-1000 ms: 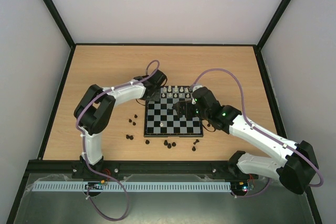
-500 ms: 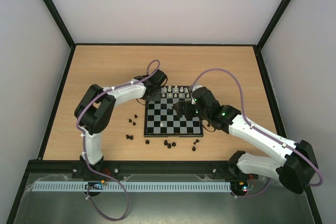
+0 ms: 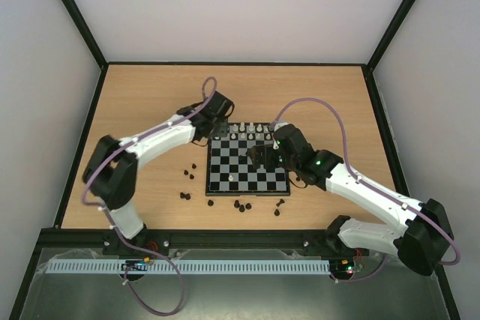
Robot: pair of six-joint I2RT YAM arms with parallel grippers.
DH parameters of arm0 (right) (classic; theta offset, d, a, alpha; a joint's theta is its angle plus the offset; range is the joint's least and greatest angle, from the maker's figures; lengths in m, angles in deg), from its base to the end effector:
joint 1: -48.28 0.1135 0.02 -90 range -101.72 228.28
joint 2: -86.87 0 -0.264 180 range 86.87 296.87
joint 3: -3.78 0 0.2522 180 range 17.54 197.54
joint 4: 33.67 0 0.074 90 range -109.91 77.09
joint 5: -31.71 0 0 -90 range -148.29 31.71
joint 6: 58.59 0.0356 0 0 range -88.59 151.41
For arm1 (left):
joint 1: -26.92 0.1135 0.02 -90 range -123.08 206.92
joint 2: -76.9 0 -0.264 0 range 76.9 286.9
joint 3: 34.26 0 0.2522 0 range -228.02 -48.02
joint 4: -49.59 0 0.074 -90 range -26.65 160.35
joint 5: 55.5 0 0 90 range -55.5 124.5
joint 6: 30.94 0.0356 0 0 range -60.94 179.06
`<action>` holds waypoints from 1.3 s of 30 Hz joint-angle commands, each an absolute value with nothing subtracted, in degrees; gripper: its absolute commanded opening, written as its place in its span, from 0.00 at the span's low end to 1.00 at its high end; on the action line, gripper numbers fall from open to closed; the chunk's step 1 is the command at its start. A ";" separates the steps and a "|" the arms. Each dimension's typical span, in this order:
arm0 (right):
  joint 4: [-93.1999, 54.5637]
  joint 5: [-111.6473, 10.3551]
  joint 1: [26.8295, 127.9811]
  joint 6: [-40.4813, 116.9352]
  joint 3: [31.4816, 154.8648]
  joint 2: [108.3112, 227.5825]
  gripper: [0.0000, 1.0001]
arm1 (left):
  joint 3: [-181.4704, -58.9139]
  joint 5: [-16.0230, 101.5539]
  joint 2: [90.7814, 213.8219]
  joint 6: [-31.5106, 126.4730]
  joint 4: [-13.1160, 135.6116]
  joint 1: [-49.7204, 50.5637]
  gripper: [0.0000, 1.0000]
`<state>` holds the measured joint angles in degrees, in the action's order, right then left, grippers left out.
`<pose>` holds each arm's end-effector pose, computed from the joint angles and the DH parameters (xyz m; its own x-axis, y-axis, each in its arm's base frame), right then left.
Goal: Set up the chess pieces on the board
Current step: Place the chess piece on the chessboard, then pick up the chess piece from the chessboard.
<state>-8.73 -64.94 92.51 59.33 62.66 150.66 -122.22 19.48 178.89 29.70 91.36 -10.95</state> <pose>0.1817 0.1711 0.2743 -0.6059 0.0593 -0.7934 -0.3816 0.8534 0.3552 0.3060 -0.2263 0.2210 -0.8034 0.0248 -0.5950 0.0964 0.9914 -0.0888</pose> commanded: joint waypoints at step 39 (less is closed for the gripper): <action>1.51 -71.92 110.18 61.23 81.03 185.12 0.36 | -95.25 20.01 113.03 15.02 98.59 -14.04 0.99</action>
<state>-1.70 -70.41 109.86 61.26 78.90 182.83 -95.55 19.96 113.93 15.10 96.54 -13.70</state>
